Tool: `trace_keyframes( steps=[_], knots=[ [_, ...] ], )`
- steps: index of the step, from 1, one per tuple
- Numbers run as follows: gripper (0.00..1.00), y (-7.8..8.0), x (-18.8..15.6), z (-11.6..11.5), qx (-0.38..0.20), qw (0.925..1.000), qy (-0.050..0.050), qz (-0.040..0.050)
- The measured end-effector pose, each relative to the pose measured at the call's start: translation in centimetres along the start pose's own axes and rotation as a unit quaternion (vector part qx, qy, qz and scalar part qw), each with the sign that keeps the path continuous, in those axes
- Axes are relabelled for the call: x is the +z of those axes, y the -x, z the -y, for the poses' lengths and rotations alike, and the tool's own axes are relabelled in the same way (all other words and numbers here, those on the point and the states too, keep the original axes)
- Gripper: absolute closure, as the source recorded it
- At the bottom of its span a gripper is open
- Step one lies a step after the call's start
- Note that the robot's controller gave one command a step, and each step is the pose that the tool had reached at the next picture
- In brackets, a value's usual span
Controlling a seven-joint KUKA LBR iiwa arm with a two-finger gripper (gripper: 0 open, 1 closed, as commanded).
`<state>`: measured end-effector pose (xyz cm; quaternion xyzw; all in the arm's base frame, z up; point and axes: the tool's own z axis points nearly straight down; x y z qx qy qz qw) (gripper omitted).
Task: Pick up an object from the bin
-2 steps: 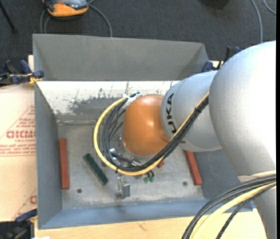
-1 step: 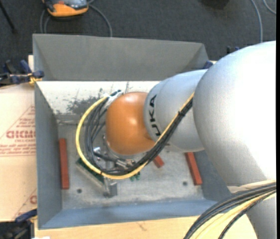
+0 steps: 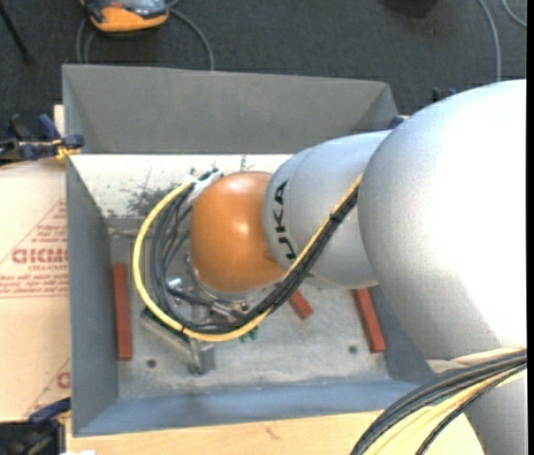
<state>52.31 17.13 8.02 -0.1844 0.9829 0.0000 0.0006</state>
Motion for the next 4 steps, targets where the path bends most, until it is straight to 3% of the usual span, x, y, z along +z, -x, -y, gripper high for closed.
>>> trace_keyframes(
  steps=[1, 2, 3, 4],
  knots=[
    [0.0, -0.5, -1.5, 0.3, -0.003, 1.0, 0.0, 0.0023],
    [1.0, 3.2, 0.9, 5.6, 0.006, 1.0, 0.0, 0.0015],
    [0.0, 3.2, 0.9, 5.6, 0.007, 1.0, 0.0, 0.0015],
    [0.0, 3.2, 0.9, 5.6, 0.007, 1.0, 0.0, 0.0015]
  ],
)
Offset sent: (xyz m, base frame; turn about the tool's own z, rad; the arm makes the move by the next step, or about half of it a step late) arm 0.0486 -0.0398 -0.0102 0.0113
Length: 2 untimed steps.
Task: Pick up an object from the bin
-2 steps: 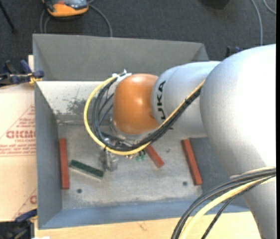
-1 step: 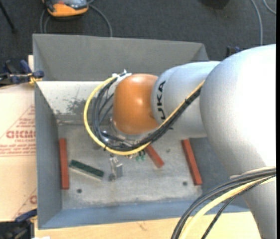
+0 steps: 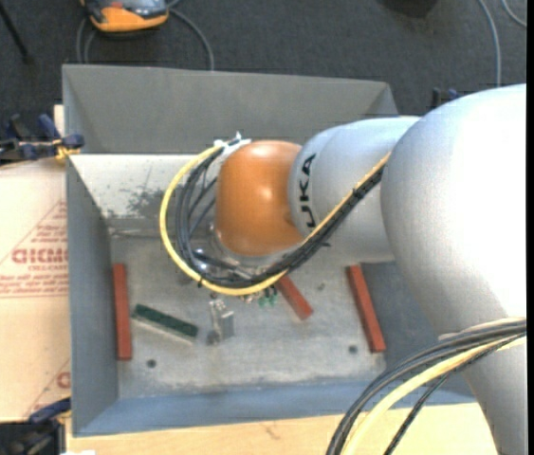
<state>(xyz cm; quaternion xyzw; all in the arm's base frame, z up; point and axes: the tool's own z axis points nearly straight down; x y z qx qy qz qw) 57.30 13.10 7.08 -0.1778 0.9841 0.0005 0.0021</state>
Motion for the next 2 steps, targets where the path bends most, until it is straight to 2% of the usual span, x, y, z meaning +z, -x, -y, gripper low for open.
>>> trace_keyframes(
  steps=[1, 2],
  knots=[
    [0.0, -1.0, -0.1, -4.5, -0.007, 1.0, -0.001, -0.0006],
    [1.0, -1.5, 0.0, -7.3, -0.23, 0.9732, 0.0, -0.0007]
  ],
)
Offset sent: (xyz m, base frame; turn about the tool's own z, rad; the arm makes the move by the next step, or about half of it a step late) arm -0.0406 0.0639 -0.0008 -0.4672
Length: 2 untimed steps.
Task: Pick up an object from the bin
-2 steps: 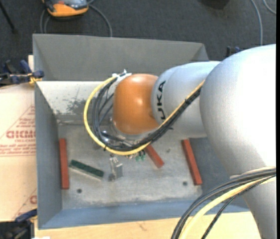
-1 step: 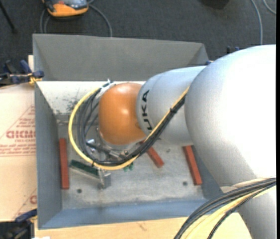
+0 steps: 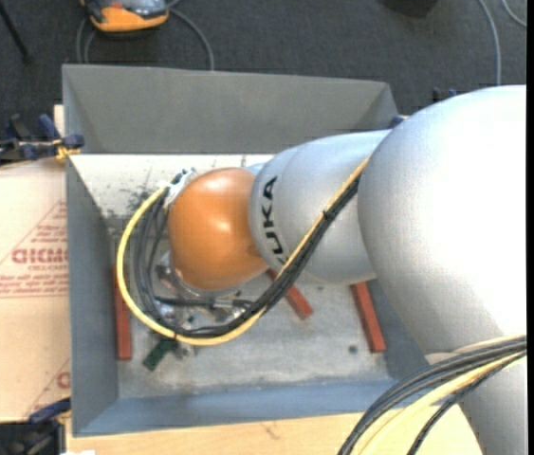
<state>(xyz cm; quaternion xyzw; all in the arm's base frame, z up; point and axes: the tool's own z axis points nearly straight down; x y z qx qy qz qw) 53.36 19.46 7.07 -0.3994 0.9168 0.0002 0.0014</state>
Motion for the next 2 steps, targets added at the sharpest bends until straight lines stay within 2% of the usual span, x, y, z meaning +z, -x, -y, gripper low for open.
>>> trace_keyframes(
  steps=[1, 2],
  knots=[
    [1.0, 0.0, 0.0, 0.0, 0.0, 1.0, 0.0, 0.0],
    [1.0, -0.1, -16.2, 2.0, 0.021, 0.9998, -0.002, 0.0025]
  ],
)
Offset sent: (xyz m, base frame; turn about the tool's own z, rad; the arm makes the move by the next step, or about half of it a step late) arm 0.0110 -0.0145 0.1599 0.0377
